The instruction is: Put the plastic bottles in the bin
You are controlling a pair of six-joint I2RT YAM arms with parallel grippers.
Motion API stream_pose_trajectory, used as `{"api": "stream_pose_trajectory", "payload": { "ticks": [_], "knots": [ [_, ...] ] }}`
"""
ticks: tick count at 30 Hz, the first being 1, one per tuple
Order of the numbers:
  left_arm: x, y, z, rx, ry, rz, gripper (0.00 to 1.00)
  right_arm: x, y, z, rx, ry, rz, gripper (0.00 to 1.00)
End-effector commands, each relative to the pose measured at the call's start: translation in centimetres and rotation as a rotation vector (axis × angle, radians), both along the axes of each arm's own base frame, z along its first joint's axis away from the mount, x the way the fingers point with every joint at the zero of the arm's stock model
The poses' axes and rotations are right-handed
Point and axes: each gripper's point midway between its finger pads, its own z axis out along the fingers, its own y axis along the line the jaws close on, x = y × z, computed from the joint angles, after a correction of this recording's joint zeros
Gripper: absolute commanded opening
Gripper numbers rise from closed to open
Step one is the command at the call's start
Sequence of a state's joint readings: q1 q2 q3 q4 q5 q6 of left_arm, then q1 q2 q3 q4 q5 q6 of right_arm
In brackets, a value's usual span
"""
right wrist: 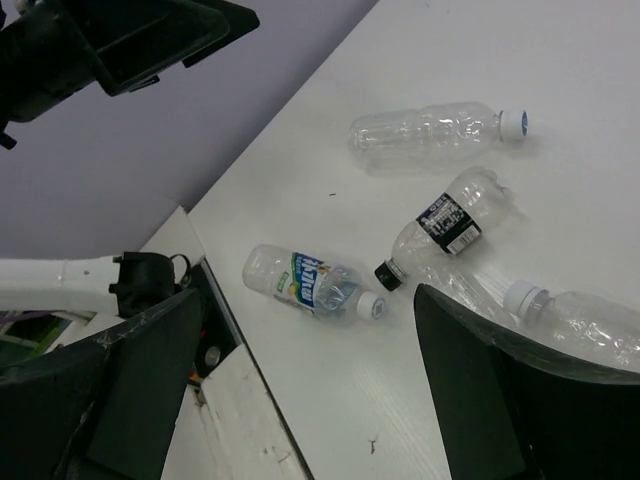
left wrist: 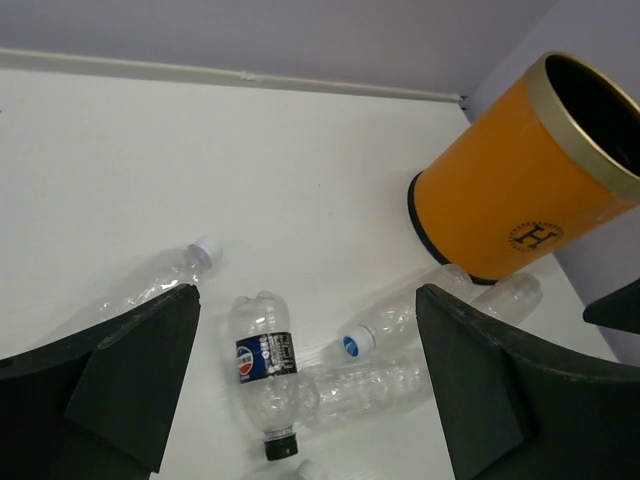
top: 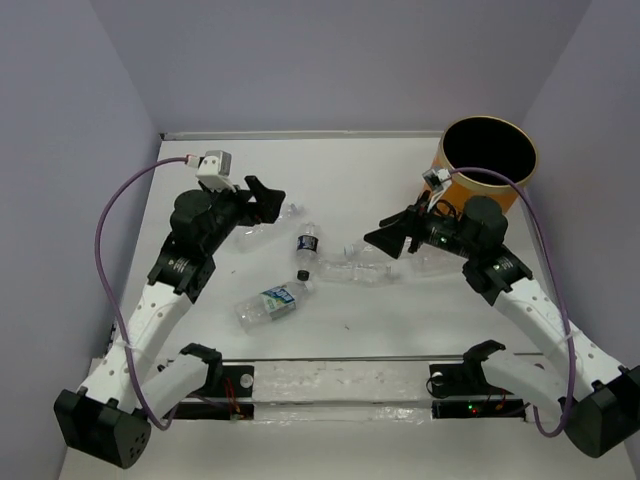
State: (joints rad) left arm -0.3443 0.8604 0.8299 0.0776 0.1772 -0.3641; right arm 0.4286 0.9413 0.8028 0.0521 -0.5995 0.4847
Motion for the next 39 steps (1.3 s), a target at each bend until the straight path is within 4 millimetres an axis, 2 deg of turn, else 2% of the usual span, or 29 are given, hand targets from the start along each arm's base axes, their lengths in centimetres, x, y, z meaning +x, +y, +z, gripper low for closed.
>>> {"api": "stream_pose_trajectory", "payload": {
  "ticks": [1, 2, 4, 5, 6, 7, 8, 9, 12, 14, 17, 20, 23, 24, 25, 26, 29, 31, 34, 39],
  "knots": [
    [1.6, 1.1, -0.2, 0.089, 0.066, 0.066, 0.99, 0.2, -0.3, 0.2, -0.002, -0.069, -0.029, 0.91],
    [2.3, 1.3, -1.3, 0.118, 0.102, 0.083, 0.99, 0.2, -0.3, -0.1, -0.007, -0.069, -0.032, 0.91],
    [3.2, 2.4, -1.6, 0.173, 0.120, 0.142, 0.99, 0.2, -0.5, -1.0, -0.021, -0.062, -0.038, 0.92],
    [3.9, 2.8, -2.6, 0.204, 0.152, 0.173, 0.99, 0.2, -0.5, -1.2, -0.023, -0.060, -0.040, 0.92],
    [4.5, 4.2, -2.9, 0.254, 0.168, 0.247, 0.99, 0.1, -0.5, -1.7, -0.029, -0.057, -0.038, 0.92],
    [5.1, 4.7, -3.0, 0.282, 0.168, 0.276, 0.99, 0.1, -0.6, -1.9, -0.031, -0.053, -0.038, 0.92],
    [5.4, 5.4, -3.6, 0.313, 0.189, 0.312, 0.99, 0.0, -0.6, -1.8, -0.031, -0.057, -0.038, 0.92],
    [6.0, 6.5, -5.1, 0.367, 0.234, 0.371, 0.99, -0.2, -0.6, -2.2, -0.033, -0.053, -0.036, 0.92],
    [6.8, 8.4, -6.8, 0.473, 0.273, 0.453, 0.98, -0.4, -0.7, -2.5, -0.032, -0.048, -0.036, 0.92],
    [7.2, 8.9, -7.7, 0.522, 0.277, 0.470, 0.98, -0.4, -0.8, -2.8, -0.033, -0.044, -0.036, 0.92],
    [7.7, 8.4, -9.0, 0.559, 0.283, 0.432, 0.99, -0.6, -0.8, -3.0, -0.032, -0.045, -0.035, 0.92],
    [8.7, 8.2, -11.5, 0.630, 0.340, 0.401, 0.99, -0.6, -0.9, -2.9, -0.028, -0.049, -0.041, 0.92],
    [9.3, 7.2, -13.1, 0.662, 0.378, 0.334, 0.99, -0.8, -1.1, -2.6, -0.022, -0.062, -0.046, 0.92],
    [9.6, 6.3, -14.8, 0.669, 0.419, 0.282, 0.99, -0.9, -1.1, -2.5, -0.020, -0.069, -0.048, 0.92],
    [10.0, 5.7, -15.1, 0.673, 0.424, 0.250, 0.99, -1.0, -1.2, -2.5, -0.022, -0.071, -0.049, 0.92],
    [10.2, 5.2, -17.2, 0.689, 0.472, 0.212, 0.99, -1.0, -1.2, -2.6, -0.021, -0.070, -0.052, 0.92],
    [11.0, 4.0, -19.7, 0.703, 0.546, 0.147, 0.99, -1.0, -1.2, -2.8, -0.027, -0.062, -0.050, 0.92],
    [11.9, 4.3, -19.8, 0.723, 0.560, 0.171, 0.99, -1.0, -1.2, -3.0, -0.032, -0.056, -0.048, 0.92],
    [12.6, 4.0, -21.3, 0.765, 0.585, 0.138, 0.98, -1.2, -1.2, -3.0, -0.033, -0.058, -0.040, 0.92],
    [11.7, 4.7, -24.5, 0.808, 0.683, 0.136, 0.95, -1.2, -1.3, -2.7, -0.034, -0.068, -0.048, 0.92]
  ]
}}
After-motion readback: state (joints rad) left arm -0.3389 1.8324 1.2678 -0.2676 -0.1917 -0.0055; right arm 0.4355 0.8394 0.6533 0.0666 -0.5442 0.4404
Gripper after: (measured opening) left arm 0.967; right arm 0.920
